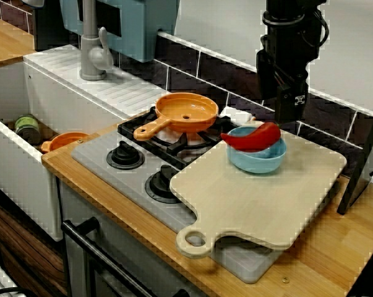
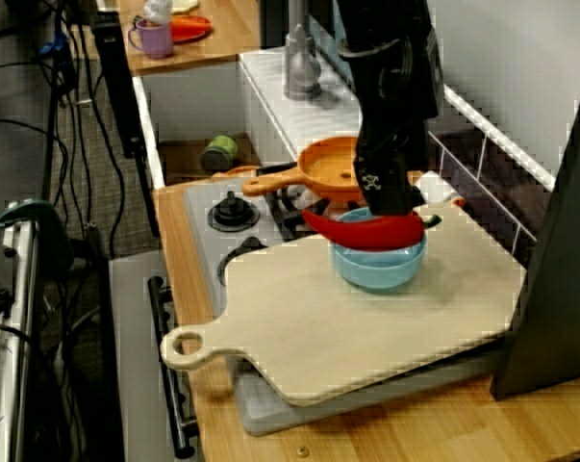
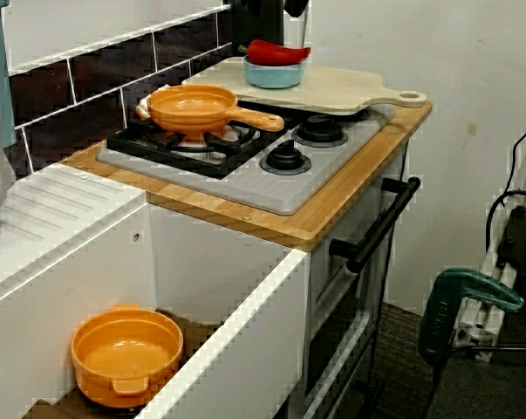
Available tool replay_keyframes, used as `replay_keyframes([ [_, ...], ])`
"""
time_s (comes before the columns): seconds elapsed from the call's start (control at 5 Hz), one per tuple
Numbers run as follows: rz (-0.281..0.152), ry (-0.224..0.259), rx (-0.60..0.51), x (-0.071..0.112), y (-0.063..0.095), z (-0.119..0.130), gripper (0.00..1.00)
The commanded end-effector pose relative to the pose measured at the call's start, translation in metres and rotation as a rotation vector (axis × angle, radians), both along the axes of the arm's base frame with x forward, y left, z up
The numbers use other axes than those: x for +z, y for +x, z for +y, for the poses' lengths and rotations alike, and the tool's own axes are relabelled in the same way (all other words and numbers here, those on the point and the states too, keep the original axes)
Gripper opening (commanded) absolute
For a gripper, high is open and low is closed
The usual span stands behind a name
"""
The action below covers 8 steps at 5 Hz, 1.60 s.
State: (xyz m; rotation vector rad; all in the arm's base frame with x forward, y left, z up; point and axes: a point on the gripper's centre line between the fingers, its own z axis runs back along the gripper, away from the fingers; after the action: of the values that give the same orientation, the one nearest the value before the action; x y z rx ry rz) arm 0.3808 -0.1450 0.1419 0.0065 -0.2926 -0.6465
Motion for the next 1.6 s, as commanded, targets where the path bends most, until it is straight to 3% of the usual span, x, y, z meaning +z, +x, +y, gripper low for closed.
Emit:
replay_keyframes([
  [0.0,-0.035,0.012,-0.017,0.009,-0.007,-0.007,1.00],
  [0.6,0.049,0.056,0.087,-0.004,-0.008,-0.002,1.00],
  [1.0,0.128,0.068,0.220,-0.005,-0.003,0.012,1.00],
  [1.4,0.093,0.078,0.248,-0.006,-0.003,0.016,1.00],
])
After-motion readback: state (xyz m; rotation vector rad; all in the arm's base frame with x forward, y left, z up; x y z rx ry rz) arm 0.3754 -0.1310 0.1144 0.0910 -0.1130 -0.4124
